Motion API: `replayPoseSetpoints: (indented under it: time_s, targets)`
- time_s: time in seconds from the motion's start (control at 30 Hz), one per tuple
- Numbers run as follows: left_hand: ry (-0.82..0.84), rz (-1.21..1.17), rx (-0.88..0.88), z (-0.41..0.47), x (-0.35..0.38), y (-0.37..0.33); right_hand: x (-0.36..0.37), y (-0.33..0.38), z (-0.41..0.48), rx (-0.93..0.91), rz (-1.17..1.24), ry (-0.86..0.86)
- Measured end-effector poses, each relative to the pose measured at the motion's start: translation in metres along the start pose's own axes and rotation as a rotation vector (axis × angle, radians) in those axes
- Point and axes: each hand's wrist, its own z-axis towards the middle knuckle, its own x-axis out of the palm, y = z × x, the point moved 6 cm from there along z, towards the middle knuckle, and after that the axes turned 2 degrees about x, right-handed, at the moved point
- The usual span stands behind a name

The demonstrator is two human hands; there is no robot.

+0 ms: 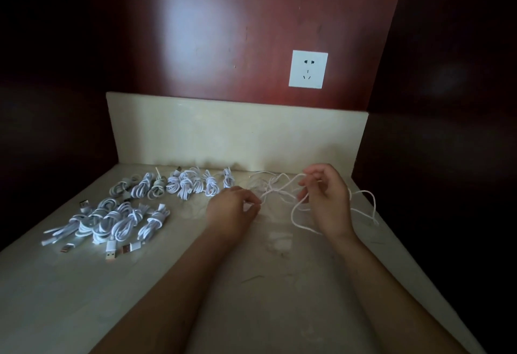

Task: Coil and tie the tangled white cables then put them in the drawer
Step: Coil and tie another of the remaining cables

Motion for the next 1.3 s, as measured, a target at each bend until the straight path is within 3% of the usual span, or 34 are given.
replayPoseSetpoints:
  time_s: [0.17, 0.37, 0.47, 0.57, 0.63, 0.77, 0.87, 0.93, 1.03, 1.1, 1.2, 1.3]
  targets:
    - [-0.050, -0.066, -0.054, 0.004, -0.009, 0.015, 0.022, -0.012, 0.013, 0.038, -0.014, -0.019]
    - [-0.137, -0.345, -0.179, 0.010, -0.014, 0.028, 0.027, -0.043, 0.022, 0.081, -0.115, -0.181]
    - [-0.142, -0.607, -0.233, 0.012, -0.014, 0.027, 0.036, -0.053, 0.015, 0.056, -0.278, -0.116]
    - [-0.118, -0.777, -0.306, 0.013, -0.016, 0.023, 0.045, -0.036, 0.008, -0.238, -0.449, -0.064]
    - [-0.092, -0.831, -0.316, 0.014, -0.019, 0.017, 0.056, -0.024, 0.004, -0.349, -0.409, 0.046]
    - [-0.008, -0.944, -0.277, 0.012, -0.021, 0.007, 0.085, -0.030, -0.004, -0.275, -0.336, 0.325]
    - [-0.026, -0.854, -0.255, 0.014, -0.021, 0.012, 0.083, -0.039, -0.004, -0.283, -0.497, 0.304]
    - [-0.045, -0.678, -0.183, 0.016, -0.022, 0.017, 0.074, -0.031, -0.003, -0.371, -0.658, 0.211]
    - [0.067, -0.303, -0.121, 0.015, -0.017, 0.022, 0.062, -0.021, -0.002, -0.395, -0.794, 0.068]
    - [0.078, -0.241, -0.156, 0.012, -0.019, 0.022, 0.055, -0.022, 0.002, -0.371, -0.894, -0.007]
    - [-0.008, -0.664, -0.301, 0.011, -0.023, 0.020, 0.043, -0.029, 0.010, -0.308, -0.998, -0.072]
    - [0.007, -1.013, -0.478, 0.011, -0.013, 0.020, 0.041, -0.035, 0.013, -0.282, -1.087, -0.067]
